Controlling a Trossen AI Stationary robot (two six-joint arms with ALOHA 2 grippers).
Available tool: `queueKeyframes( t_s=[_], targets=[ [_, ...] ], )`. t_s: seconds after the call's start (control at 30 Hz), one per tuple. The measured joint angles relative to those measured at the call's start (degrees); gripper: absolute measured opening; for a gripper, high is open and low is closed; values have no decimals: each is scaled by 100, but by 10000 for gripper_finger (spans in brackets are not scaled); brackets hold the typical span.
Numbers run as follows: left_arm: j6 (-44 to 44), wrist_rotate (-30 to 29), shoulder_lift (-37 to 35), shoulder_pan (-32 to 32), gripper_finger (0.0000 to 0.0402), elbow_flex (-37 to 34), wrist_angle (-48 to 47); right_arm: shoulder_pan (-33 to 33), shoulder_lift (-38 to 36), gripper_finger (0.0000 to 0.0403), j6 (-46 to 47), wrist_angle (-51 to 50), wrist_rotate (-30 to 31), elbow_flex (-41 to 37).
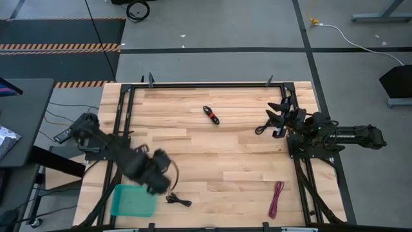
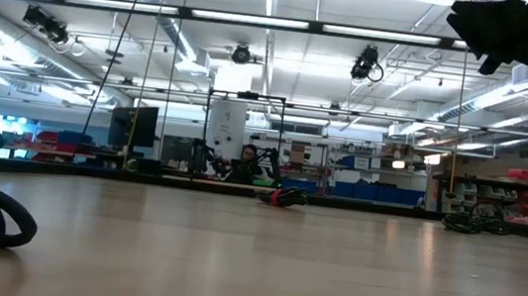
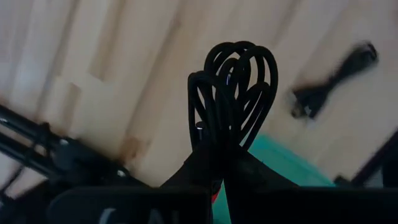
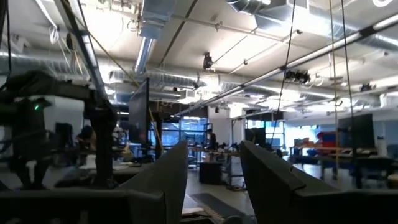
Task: Pick and place USB-C Cables
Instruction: Put the black charger cable into the green bin
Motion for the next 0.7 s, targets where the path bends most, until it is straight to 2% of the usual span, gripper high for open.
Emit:
queueKeyframes(
  t_s=[0.23,0.37,0.7],
  targets=[
    [-853,190,375,-789,19,0,-17,0,0,155,649,-3,-173,0],
    [-1086,695,670,-983,19,0,-19,0,0,155,848,-57,-291,0],
    [-1223,729,1189,-1229,19,0,159,0,0,155,1165,-654,-352,-2]
  ],
)
